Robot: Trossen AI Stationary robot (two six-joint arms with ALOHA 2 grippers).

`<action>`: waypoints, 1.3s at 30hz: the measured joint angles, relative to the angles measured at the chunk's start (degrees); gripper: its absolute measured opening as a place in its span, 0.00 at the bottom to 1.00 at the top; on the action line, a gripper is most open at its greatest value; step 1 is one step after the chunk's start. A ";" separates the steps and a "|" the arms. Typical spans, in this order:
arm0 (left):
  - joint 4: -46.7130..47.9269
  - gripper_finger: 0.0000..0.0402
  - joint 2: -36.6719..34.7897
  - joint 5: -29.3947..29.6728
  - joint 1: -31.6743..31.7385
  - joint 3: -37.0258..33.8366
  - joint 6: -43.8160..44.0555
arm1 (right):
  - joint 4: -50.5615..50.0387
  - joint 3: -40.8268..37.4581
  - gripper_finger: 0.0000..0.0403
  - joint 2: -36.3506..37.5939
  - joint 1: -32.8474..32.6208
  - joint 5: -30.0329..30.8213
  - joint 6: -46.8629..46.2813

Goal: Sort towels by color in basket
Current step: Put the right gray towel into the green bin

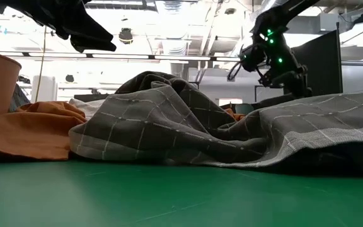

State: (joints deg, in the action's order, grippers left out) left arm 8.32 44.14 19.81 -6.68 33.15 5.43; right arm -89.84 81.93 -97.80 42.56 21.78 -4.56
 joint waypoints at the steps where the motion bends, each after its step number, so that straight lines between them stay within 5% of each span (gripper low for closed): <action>1: 0.00 0.52 0.00 0.00 0.00 0.00 0.00 | -0.31 0.93 0.36 0.00 -0.31 0.01 0.01; 11: 0.60 0.52 0.00 -1.52 0.00 0.00 0.00 | -0.19 6.42 0.61 -0.02 -1.77 0.23 0.55; 23: 1.29 0.52 0.00 0.10 0.00 0.00 -0.43 | 3.59 12.86 0.63 -0.02 -3.97 0.47 2.29; 39: 1.26 0.52 0.00 0.28 0.00 0.00 0.04 | 25.08 -12.64 0.62 -0.07 4.68 -4.12 -1.02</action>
State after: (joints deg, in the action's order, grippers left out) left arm 9.58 44.14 20.10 -6.68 33.15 5.48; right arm -64.76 69.29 -97.86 47.24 17.66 -5.58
